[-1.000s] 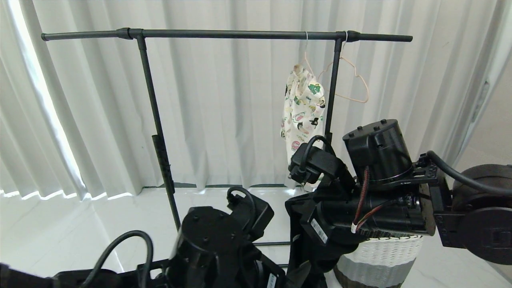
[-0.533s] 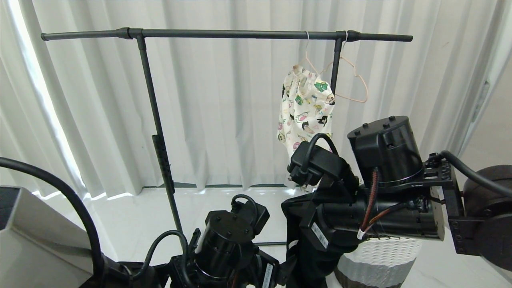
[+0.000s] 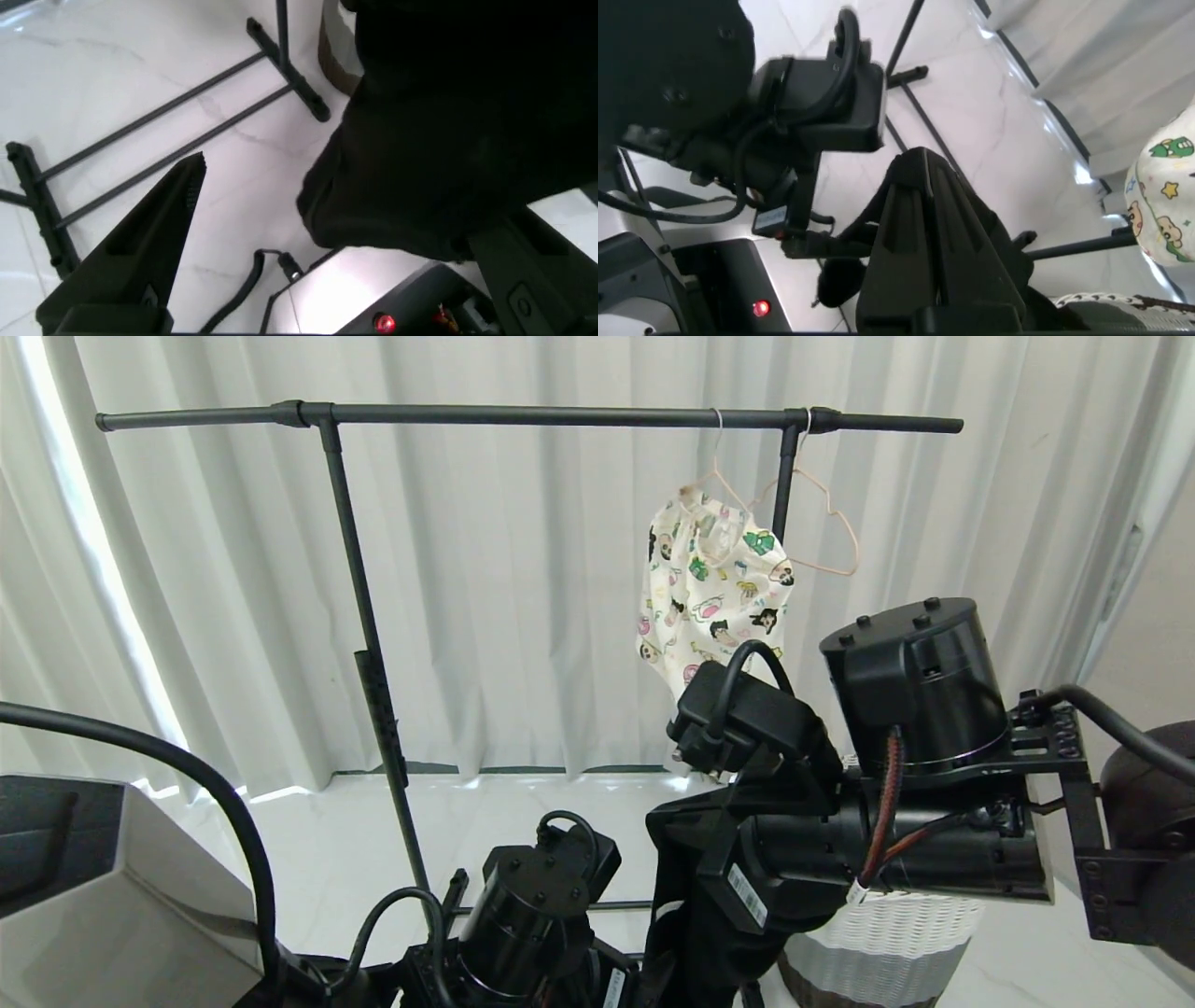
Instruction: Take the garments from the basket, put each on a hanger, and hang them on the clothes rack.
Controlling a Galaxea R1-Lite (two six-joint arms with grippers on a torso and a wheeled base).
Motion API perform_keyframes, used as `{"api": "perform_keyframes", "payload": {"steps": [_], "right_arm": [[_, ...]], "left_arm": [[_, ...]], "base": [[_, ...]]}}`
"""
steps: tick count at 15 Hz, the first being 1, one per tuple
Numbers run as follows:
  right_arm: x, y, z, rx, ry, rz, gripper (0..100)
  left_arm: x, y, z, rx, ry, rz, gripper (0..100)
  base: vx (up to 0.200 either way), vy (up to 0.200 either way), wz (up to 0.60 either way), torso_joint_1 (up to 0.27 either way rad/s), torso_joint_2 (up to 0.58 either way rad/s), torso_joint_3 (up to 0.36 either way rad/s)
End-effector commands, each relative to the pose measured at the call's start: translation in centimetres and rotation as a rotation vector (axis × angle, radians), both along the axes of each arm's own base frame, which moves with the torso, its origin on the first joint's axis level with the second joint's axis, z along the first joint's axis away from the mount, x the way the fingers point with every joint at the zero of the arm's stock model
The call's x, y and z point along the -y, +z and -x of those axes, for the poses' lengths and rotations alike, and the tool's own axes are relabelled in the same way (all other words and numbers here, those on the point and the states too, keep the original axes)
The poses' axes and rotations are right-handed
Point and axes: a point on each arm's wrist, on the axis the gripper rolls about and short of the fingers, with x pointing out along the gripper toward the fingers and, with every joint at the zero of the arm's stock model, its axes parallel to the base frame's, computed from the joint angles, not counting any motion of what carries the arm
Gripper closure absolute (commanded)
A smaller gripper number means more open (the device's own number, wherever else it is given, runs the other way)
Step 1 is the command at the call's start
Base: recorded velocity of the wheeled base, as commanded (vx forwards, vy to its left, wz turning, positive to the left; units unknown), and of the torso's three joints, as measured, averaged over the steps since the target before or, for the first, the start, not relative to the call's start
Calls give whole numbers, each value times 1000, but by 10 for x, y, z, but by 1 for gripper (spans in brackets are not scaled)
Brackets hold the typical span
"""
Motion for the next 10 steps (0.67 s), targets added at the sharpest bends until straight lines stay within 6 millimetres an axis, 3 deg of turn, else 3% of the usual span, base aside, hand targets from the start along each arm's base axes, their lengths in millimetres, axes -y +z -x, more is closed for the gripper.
{"api": "perform_keyframes", "payload": {"steps": [1,8,10], "right_arm": [[2,4,2,7,1,-10,100],[4,4,3,8,-1,-9,100],[5,-3,0,-13,-20,5,100]], "left_arm": [[-6,-6,4,-20,8,-30,100],[-8,-11,6,6,60,-79,100],[-16,-13,11,49,77,-163,100]], "base": [[0,0,0,0,0,0],[0,0,0,0,0,0],[0,0,0,0,0,0]]}}
